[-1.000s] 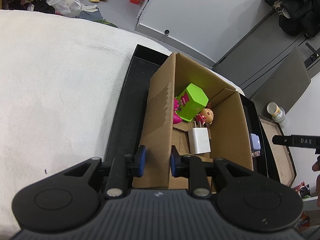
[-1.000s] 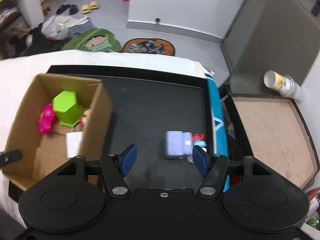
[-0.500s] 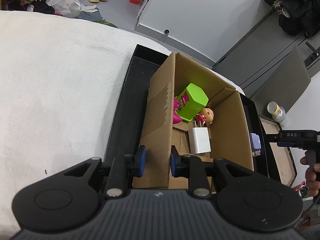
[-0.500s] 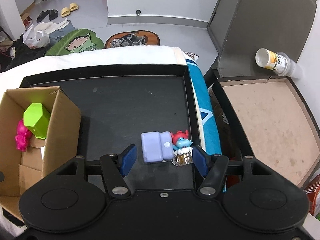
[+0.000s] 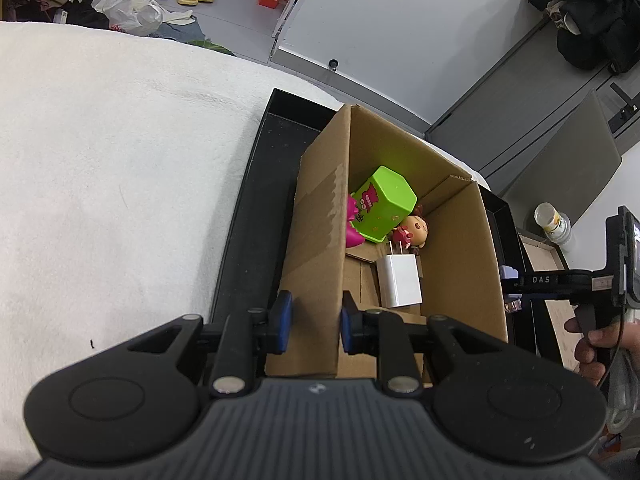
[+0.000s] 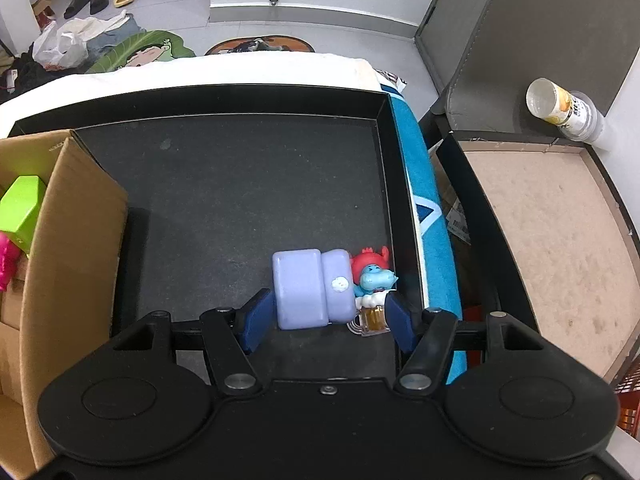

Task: Organize rigid objects
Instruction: 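Grasp the lavender block with the right gripper and lift it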

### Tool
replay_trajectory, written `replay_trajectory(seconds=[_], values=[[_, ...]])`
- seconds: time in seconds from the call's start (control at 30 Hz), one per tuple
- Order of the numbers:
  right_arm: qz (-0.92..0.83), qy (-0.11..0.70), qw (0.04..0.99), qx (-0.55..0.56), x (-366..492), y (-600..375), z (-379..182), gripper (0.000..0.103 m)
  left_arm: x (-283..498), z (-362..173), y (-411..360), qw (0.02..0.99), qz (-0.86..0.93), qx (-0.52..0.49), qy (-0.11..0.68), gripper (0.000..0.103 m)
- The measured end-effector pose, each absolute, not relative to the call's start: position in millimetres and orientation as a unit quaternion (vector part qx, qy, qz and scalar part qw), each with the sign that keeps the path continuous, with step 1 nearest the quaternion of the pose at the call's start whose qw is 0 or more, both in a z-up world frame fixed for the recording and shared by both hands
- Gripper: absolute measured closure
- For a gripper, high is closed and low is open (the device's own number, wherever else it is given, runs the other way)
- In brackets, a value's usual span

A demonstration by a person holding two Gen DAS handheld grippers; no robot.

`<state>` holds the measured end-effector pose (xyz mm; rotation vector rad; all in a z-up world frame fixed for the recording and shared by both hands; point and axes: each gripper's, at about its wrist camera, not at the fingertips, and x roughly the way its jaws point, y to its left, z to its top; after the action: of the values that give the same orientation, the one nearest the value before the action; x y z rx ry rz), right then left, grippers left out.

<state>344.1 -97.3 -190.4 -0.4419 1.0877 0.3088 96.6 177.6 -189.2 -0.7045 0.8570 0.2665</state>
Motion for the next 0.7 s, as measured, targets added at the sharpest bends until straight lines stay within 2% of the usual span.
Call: replay_trajectory(seconds=[0.13,0.23,0.27,0.7], values=[[0.145,0.508,0.822,-0.212,344.1,-94.8,-195.0,0.042,96.6,-189.2,177.5,0.842,0.126,-0.333,0.406,0.081],[0.145,0.511,0.821,-0.209,343.9,-94.3,-198.0,0.05,96.6,-189.2,177.5,0.842,0.126,-0.333,0.406,0.081],[0.149,0.512,0.821,-0.204,344.0,-94.4,-197.9,0.057,96.6,-189.2,177.5,0.842,0.126,-0.333,0.406,0.081],[0.152,0.531,0.802,-0.228,327.3,-85.0,-198.4,0.058,96.5,-189.3,177.5,0.842,0.126,-0.333,0.406,0.081]])
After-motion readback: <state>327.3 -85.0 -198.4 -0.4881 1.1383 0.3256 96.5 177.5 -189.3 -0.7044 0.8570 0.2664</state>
